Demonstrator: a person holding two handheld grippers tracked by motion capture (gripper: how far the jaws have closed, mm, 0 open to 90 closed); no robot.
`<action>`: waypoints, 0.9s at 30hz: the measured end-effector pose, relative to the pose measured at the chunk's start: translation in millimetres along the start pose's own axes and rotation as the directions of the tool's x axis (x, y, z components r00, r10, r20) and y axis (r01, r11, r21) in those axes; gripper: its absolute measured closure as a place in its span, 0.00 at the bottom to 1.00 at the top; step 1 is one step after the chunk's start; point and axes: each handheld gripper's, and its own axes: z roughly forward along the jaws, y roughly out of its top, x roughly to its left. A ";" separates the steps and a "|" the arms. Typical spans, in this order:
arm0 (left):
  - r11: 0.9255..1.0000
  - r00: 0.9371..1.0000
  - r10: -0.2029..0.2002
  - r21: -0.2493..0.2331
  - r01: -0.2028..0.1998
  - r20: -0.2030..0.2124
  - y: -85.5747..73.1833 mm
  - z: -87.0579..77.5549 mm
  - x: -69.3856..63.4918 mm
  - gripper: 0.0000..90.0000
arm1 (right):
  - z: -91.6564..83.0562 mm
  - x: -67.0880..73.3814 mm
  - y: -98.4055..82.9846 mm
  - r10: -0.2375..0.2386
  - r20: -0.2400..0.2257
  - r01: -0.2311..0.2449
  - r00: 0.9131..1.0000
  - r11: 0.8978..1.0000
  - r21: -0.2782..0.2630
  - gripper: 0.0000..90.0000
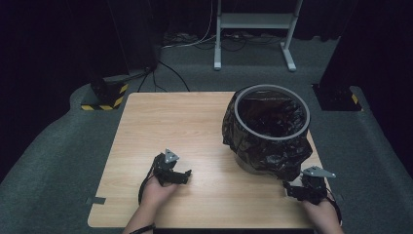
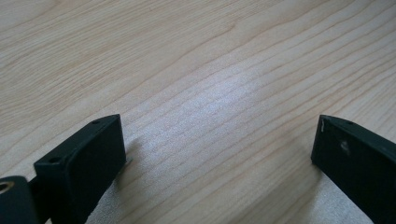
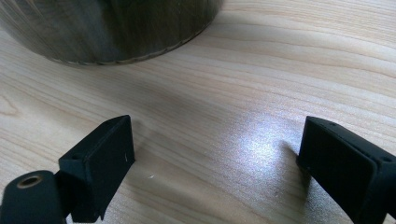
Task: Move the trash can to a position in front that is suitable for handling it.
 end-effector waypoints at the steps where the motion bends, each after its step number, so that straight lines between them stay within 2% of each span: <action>1: 1.000 1.000 -0.001 0.000 0.001 0.000 0.0 0.0 0.0 0.03 | 0.4 0.1 0.3 0.000 0.002 0.000 1.000 1.000 0.000 0.11; 18: 1.000 1.000 -0.005 -0.001 0.005 -0.003 -0.2 -0.1 -0.9 0.03 | 1.3 -1.1 1.4 -0.003 -0.003 0.003 1.000 1.000 -0.002 0.12; 22: 1.000 1.000 -0.005 -0.001 0.005 -0.002 -0.2 -0.1 -0.9 0.03 | -1.6 -5.3 3.6 0.033 -0.032 -0.033 0.999 0.999 0.002 0.15; 27: 1.000 1.000 -0.004 -0.001 0.004 -0.002 -0.2 0.0 -0.9 0.03 | -6.1 -7.6 6.7 0.031 -0.020 -0.032 0.999 0.999 -0.026 0.15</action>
